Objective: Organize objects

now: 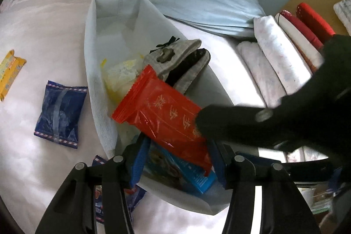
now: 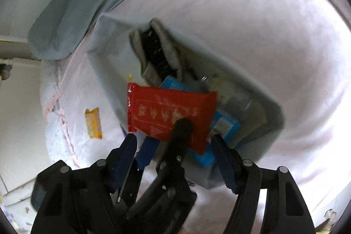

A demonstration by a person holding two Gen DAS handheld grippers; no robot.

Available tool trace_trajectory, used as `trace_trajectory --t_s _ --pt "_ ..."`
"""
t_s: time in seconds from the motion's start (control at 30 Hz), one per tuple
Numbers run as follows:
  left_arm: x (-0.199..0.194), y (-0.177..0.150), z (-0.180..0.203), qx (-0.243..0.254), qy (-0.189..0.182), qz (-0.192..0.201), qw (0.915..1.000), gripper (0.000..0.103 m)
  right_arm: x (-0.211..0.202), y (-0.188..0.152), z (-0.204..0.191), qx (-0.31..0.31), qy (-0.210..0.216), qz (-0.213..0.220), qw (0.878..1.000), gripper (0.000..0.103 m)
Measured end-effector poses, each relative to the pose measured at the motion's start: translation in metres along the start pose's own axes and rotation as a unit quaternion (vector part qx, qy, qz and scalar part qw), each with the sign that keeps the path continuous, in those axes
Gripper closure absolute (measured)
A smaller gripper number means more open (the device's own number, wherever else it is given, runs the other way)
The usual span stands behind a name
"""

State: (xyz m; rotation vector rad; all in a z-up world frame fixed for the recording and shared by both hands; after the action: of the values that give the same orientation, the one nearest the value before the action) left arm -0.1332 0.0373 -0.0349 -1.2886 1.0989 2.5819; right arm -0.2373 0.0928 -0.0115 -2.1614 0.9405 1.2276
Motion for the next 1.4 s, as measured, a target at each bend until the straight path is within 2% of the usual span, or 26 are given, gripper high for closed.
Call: trace_trajectory --t_s 0.17,0.27,0.4,0.5,0.63,0.73,0.87,0.93,0.97,1.0,1.03,1.07,1.1,1.13,1.17,1.2,1.23,1.27,1.3,1.33,1.4 --pt "0.001 0.002 -0.008 -0.014 -0.011 0.000 0.9999 0.051 -0.020 0.003 0.000 -0.006 -0.003 0.045 0.999 0.033" --pt "0.000 0.000 -0.010 -0.021 -0.028 -0.003 0.9994 0.053 -0.021 0.007 0.001 0.000 0.014 0.042 0.999 0.033" --pt "-0.013 0.003 -0.006 -0.014 -0.024 0.005 0.9996 0.053 -0.022 0.008 0.000 -0.001 0.024 0.043 0.999 0.033" --pt "-0.032 0.003 0.003 0.008 -0.008 0.017 0.9998 0.053 -0.024 0.003 -0.006 -0.017 0.020 0.054 0.998 0.033" --pt "-0.056 0.006 0.004 0.045 0.031 0.041 0.9977 0.052 -0.024 -0.005 -0.018 -0.041 0.015 0.066 0.997 0.033" --pt "-0.072 0.009 -0.001 0.051 0.038 0.058 0.9963 0.052 -0.024 -0.013 -0.030 -0.068 0.014 0.080 0.994 0.033" --pt "-0.094 0.010 -0.015 0.052 0.053 0.081 0.9940 0.053 -0.033 -0.028 -0.055 -0.112 0.054 0.112 0.986 0.033" --pt "-0.122 0.006 -0.022 0.051 0.072 0.131 0.9874 0.061 -0.052 -0.041 -0.072 -0.148 0.101 0.163 0.970 0.033" --pt "-0.141 0.006 -0.024 0.048 0.093 0.170 0.9799 0.057 -0.074 -0.055 -0.083 -0.178 0.142 0.213 0.950 0.033" --pt "-0.166 0.004 -0.026 0.049 0.123 0.221 0.9663 0.049 -0.090 -0.066 -0.090 -0.201 0.167 0.252 0.932 0.033" --pt "-0.181 0.003 -0.029 0.053 0.138 0.253 0.9562 0.021 -0.105 -0.079 -0.095 -0.228 0.190 0.296 0.908 0.027" --pt "-0.191 0.000 -0.033 0.058 0.146 0.274 0.9487 0.000 -0.118 -0.093 -0.098 -0.253 0.207 0.340 0.882 0.018" --pt "-0.201 -0.007 -0.043 0.066 0.157 0.302 0.9380 0.001 -0.123 -0.106 -0.099 -0.274 0.218 0.381 0.856 0.000" --pt "-0.206 -0.012 -0.050 0.065 0.167 0.318 0.9308 0.001 -0.123 -0.116 -0.097 -0.289 0.222 0.412 0.835 0.000" --pt "-0.212 -0.020 -0.066 0.052 0.205 0.334 0.9186 0.004 -0.116 -0.123 -0.095 -0.295 0.216 0.439 0.821 0.000" --pt "-0.215 -0.024 -0.080 0.037 0.251 0.320 0.9128 0.009 -0.105 -0.127 -0.093 -0.290 0.188 0.462 0.817 0.000" --pt "-0.216 -0.025 -0.089 0.032 0.275 0.300 0.9129 0.031 -0.093 -0.126 -0.095 -0.285 0.152 0.467 0.823 0.000" --pt "-0.214 -0.024 -0.103 0.031 0.290 0.266 0.9186 0.062 -0.080 -0.123 -0.100 -0.290 0.123 0.455 0.833 0.000" --pt "-0.211 -0.023 -0.118 0.026 0.295 0.228 0.9275 0.075 -0.066 -0.120 -0.106 -0.301 0.113 0.425 0.846 0.000" --pt "-0.209 -0.023 -0.132 0.011 0.298 0.202 0.9328 0.090 -0.054 -0.118 -0.111 -0.307 0.117 0.387 0.862 0.003" --pt "-0.213 -0.032 -0.162 -0.036 0.297 0.188 0.9354 0.091 -0.038 -0.118 -0.117 -0.304 0.127 0.347 0.878 0.007"
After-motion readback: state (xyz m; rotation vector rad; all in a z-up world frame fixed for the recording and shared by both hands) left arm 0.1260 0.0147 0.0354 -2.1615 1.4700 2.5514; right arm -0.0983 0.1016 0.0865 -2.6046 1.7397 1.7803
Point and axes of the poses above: each gripper's, at about its wrist camera, not at the fingertips, and x roughly the way its jaws point, z to its right, y to its top, the point moved 4 cm from there along x, roughly the way its jaws point, and after that the axes turned 12 degrees about x, right-handed, at the moved point
